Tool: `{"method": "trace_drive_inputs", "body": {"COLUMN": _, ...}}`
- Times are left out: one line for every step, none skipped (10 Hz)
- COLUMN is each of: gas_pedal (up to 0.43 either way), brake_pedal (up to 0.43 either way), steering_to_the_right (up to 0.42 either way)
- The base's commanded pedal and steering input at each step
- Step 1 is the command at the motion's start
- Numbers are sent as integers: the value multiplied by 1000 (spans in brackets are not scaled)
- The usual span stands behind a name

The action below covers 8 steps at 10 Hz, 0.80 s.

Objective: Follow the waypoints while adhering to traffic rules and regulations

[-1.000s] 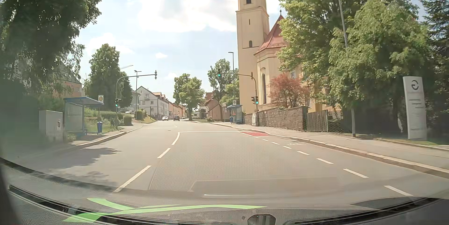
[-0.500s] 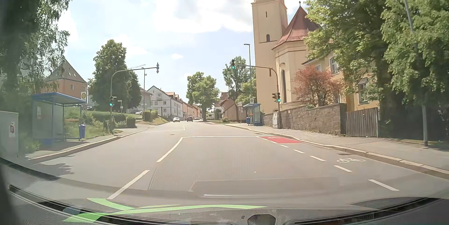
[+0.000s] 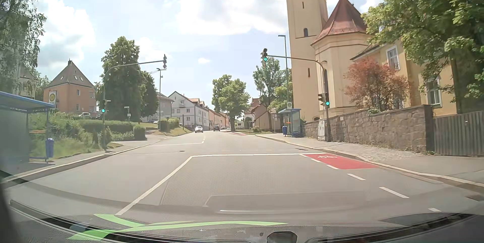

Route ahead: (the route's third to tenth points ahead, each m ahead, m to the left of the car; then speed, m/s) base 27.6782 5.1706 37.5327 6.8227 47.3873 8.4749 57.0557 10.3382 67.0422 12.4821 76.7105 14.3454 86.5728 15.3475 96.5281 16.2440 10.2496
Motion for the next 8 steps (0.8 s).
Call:
{"method": "trace_drive_inputs", "body": {"gas_pedal": 228, "brake_pedal": 0, "steering_to_the_right": -39}}
{"method": "trace_drive_inputs", "body": {"gas_pedal": 228, "brake_pedal": 0, "steering_to_the_right": -39}}
{"method": "trace_drive_inputs", "body": {"gas_pedal": 228, "brake_pedal": 0, "steering_to_the_right": -40}}
{"method": "trace_drive_inputs", "body": {"gas_pedal": 240, "brake_pedal": 0, "steering_to_the_right": -40}}
{"method": "trace_drive_inputs", "body": {"gas_pedal": 248, "brake_pedal": 0, "steering_to_the_right": -41}}
{"method": "trace_drive_inputs", "body": {"gas_pedal": 248, "brake_pedal": 0, "steering_to_the_right": -42}}
{"method": "trace_drive_inputs", "body": {"gas_pedal": 248, "brake_pedal": 0, "steering_to_the_right": -42}}
{"method": "trace_drive_inputs", "body": {"gas_pedal": 248, "brake_pedal": 0, "steering_to_the_right": -42}}
